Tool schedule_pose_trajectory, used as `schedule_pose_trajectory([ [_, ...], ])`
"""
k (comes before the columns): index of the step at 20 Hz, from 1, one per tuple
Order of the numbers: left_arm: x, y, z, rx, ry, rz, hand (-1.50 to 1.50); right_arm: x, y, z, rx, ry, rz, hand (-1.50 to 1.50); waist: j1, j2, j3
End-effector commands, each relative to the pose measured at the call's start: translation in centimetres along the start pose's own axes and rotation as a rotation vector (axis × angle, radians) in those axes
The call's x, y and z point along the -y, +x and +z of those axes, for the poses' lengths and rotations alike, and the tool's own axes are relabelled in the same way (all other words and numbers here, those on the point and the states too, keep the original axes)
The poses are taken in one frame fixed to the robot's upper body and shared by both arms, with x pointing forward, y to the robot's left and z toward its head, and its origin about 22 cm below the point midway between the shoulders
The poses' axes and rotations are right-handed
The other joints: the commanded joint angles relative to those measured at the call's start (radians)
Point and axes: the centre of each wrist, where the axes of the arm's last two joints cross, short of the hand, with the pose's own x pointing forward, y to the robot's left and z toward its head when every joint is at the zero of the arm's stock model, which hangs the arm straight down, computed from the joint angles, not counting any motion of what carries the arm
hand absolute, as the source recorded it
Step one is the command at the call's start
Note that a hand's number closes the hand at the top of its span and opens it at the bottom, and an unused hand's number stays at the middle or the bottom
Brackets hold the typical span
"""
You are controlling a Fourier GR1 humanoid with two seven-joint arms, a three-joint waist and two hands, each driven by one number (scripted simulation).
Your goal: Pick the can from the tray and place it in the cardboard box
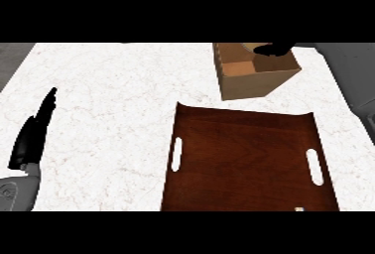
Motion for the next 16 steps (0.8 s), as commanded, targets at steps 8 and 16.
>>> schedule_pose_trajectory([
  [8, -1.2, 0.2, -0.5, 0.004, -0.011, -0.004, 0.0, -8.2, 0.6, -5.1, -0.043, 0.092, 0.034, 1.5, 0.011, 0.012, 0.0],
  [16, -0.4, 0.8, -0.4, 0.019, -0.001, 0.012, 0.0, -13.9, 0.1, -5.7, -0.199, 0.173, -0.128, -1.5, 0.005, 0.01, 0.0],
])
